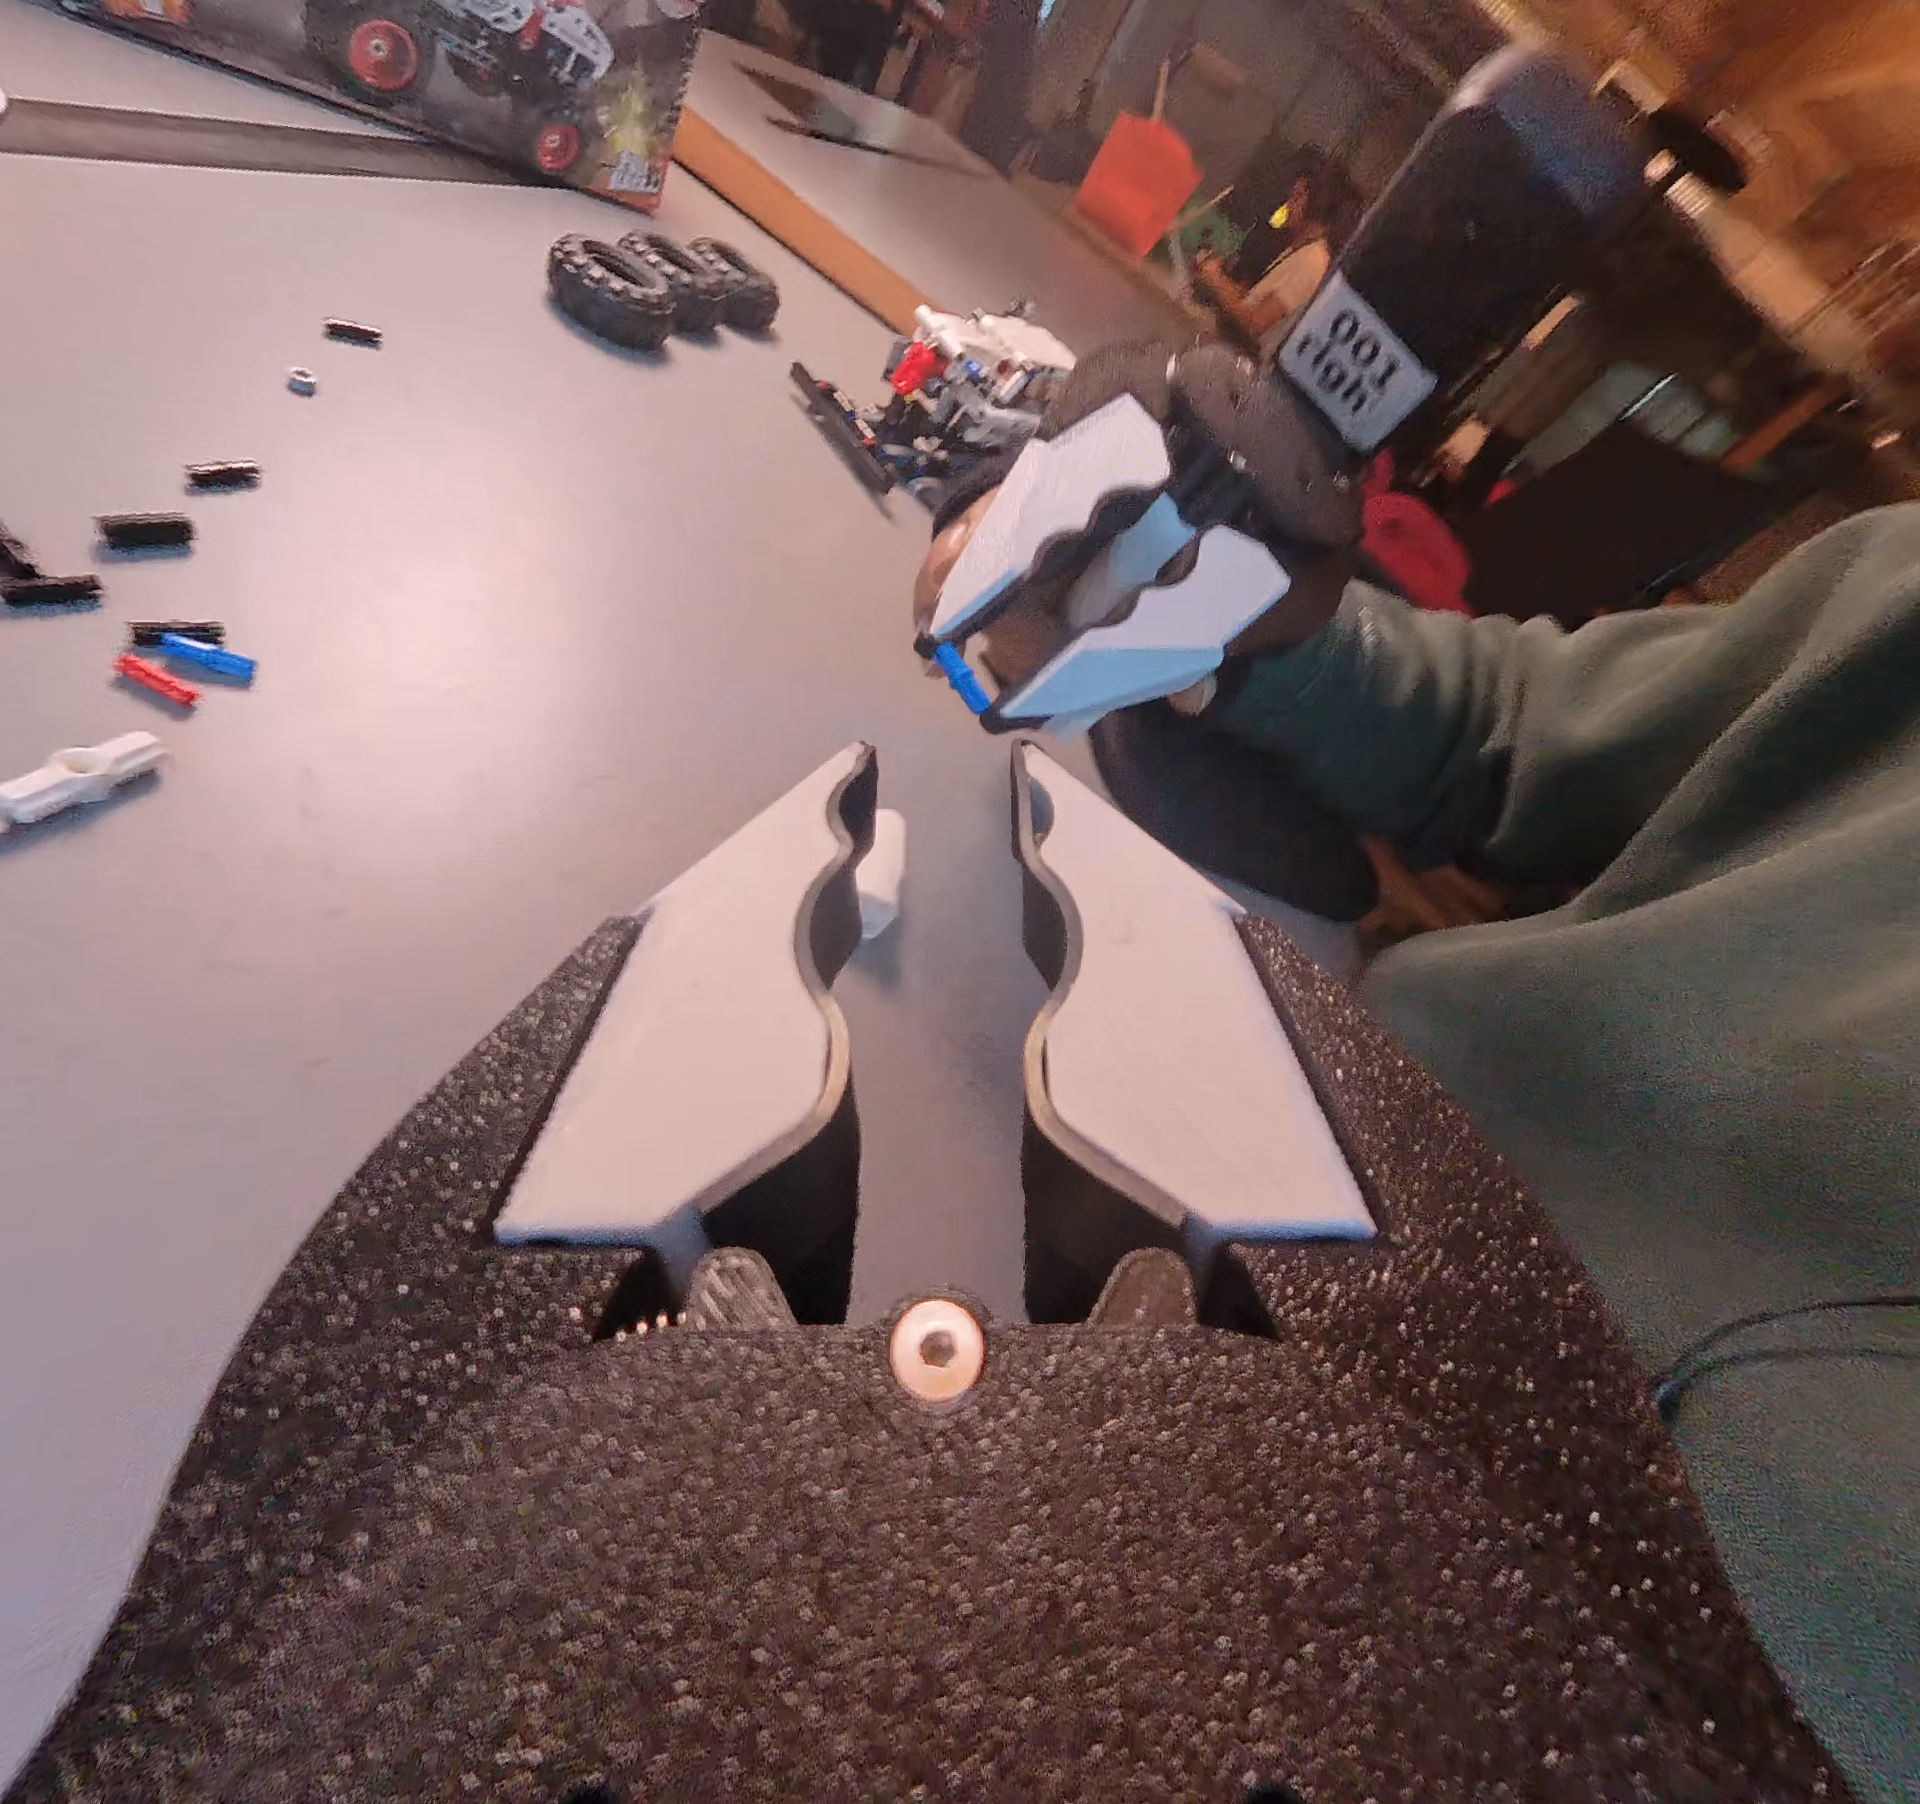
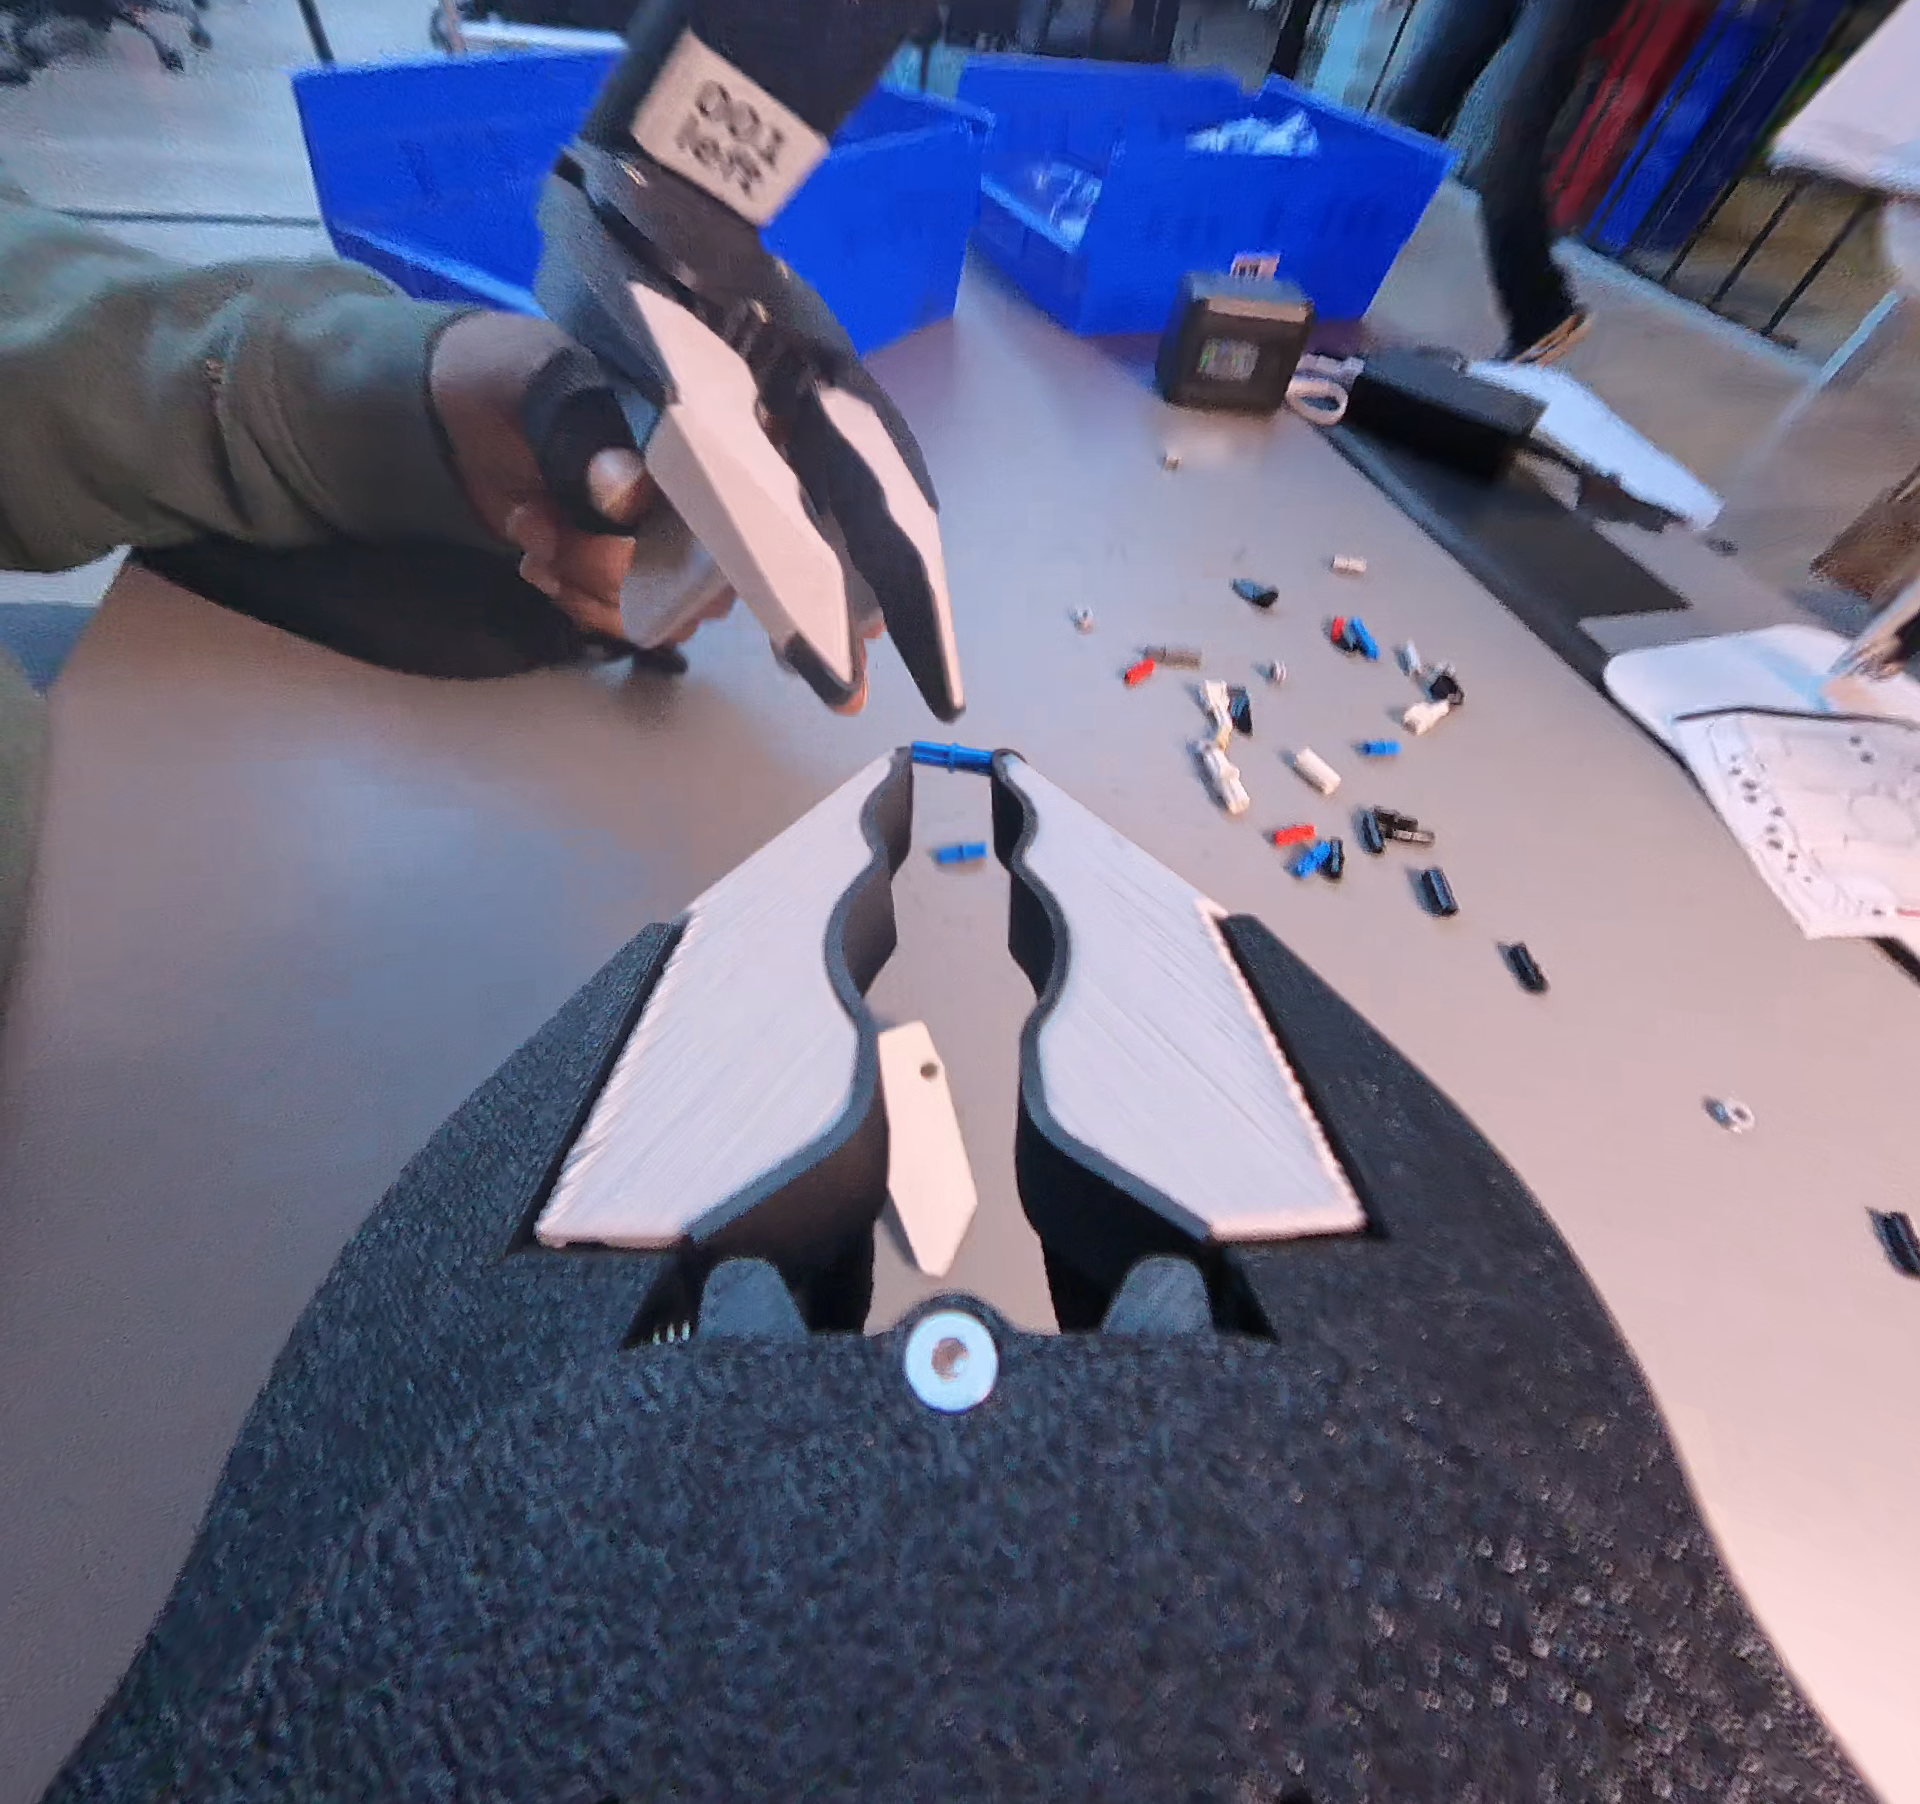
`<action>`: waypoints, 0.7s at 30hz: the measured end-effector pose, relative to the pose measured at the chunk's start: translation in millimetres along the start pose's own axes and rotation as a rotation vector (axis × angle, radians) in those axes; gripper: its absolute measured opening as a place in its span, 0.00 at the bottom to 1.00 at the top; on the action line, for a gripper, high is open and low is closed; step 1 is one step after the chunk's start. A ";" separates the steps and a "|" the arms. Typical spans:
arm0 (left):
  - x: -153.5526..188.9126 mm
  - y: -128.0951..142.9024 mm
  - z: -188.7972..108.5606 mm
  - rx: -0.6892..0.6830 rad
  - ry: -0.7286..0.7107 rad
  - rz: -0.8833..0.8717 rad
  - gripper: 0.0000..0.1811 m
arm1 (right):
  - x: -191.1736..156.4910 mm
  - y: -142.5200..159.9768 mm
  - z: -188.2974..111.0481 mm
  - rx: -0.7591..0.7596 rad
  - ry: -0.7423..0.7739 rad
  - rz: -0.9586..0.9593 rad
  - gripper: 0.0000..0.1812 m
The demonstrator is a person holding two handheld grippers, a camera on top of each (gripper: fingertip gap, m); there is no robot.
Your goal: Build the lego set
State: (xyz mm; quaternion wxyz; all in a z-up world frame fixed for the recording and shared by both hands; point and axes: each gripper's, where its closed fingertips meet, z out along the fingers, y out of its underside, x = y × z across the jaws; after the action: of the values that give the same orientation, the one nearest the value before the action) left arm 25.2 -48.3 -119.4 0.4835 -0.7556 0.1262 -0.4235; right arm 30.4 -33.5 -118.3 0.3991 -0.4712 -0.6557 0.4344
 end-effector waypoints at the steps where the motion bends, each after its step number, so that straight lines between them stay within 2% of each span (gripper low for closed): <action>1: 5.0 -2.5 1.4 0.020 0.043 -0.048 0.14 | -2.1 -6.5 -0.2 0.042 0.039 -0.017 0.08; 6: 20.7 -11.9 3.2 0.105 0.208 -0.252 0.09 | -10.1 -18.9 -2.0 0.103 0.144 -0.130 0.08; 8: 25.2 -13.5 3.4 0.116 0.248 -0.287 0.04 | -12.1 -21.2 -1.8 0.106 0.177 -0.182 0.08; 12: 26.1 -13.7 2.0 0.109 0.256 -0.289 0.03 | -14.1 -23.7 -2.1 0.097 0.231 -0.267 0.08; 14: 27.3 -8.4 1.2 0.060 0.246 -0.238 0.02 | -18.4 -21.1 -1.9 0.075 0.205 -0.308 0.08; 18: 27.1 10.2 -0.4 -0.093 0.208 -0.100 0.02 | -34.2 -11.1 -5.4 -0.018 0.001 -0.346 0.08; 21: 32.6 26.2 0.3 -0.200 0.227 -0.045 0.02 | -39.3 -3.3 -6.7 -0.102 -0.075 -0.428 0.08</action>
State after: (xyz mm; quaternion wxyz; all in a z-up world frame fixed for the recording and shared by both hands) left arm 51.0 -80.8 -124.5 0.3789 -0.7500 0.2048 -0.5021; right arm 45.1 -70.8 -117.6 0.4333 -0.3243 -0.7763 0.3234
